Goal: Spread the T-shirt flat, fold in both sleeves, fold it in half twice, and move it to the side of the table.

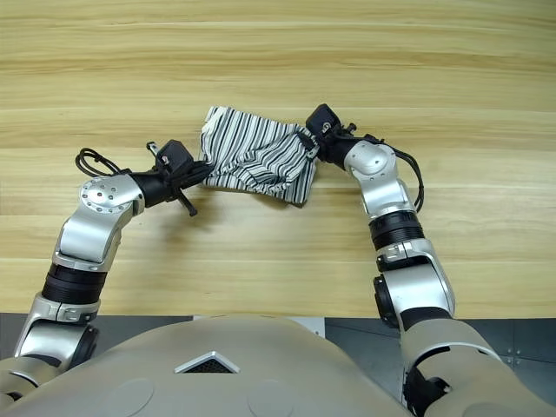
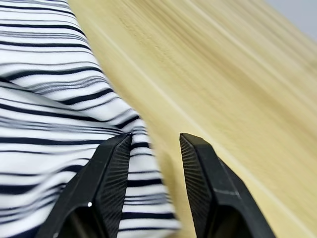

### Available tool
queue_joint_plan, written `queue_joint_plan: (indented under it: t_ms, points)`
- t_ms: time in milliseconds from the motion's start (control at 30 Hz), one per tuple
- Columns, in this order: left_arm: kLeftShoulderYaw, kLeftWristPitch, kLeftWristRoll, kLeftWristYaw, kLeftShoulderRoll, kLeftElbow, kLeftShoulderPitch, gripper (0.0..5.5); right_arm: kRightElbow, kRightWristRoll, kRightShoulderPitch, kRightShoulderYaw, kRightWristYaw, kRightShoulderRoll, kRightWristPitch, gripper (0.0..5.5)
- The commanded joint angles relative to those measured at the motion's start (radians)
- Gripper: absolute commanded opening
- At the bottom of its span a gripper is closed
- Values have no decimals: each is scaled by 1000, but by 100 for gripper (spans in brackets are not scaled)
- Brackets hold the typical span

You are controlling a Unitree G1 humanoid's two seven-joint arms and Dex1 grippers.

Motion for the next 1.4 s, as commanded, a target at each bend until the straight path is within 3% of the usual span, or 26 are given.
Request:
queue_joint_plan:
  t_ms: [33,167,333,500,700,867,1033,1400]
  points:
    - [0,-20,1,15,-8,22,-18,15,-57,45,14,-20,151,-83,-47,184]
    - [-5,-28,-4,19,-15,18,-15,15,-8,-8,9,-2,175,-129,-120,184]
    - [-4,-37,-5,19,-18,18,-17,15,79,-133,-57,-2,2,-128,-153,184]
    - [-1,-47,-5,19,-16,27,-20,15,-91,-91,-24,2,-17,-48,-103,184]
    - [-6,-58,0,24,-21,39,-30,15,-356,110,-53,-92,26,12,126,184]
    - [-12,-67,3,29,-29,40,-37,15,-358,-60,21,103,107,-80,168,184]
    - [-14,-72,6,33,-32,38,-37,15,-326,-112,98,213,221,-126,117,184]
    - [-12,-76,9,40,-30,40,-34,15,-235,-24,95,138,366,-223,-4,184]
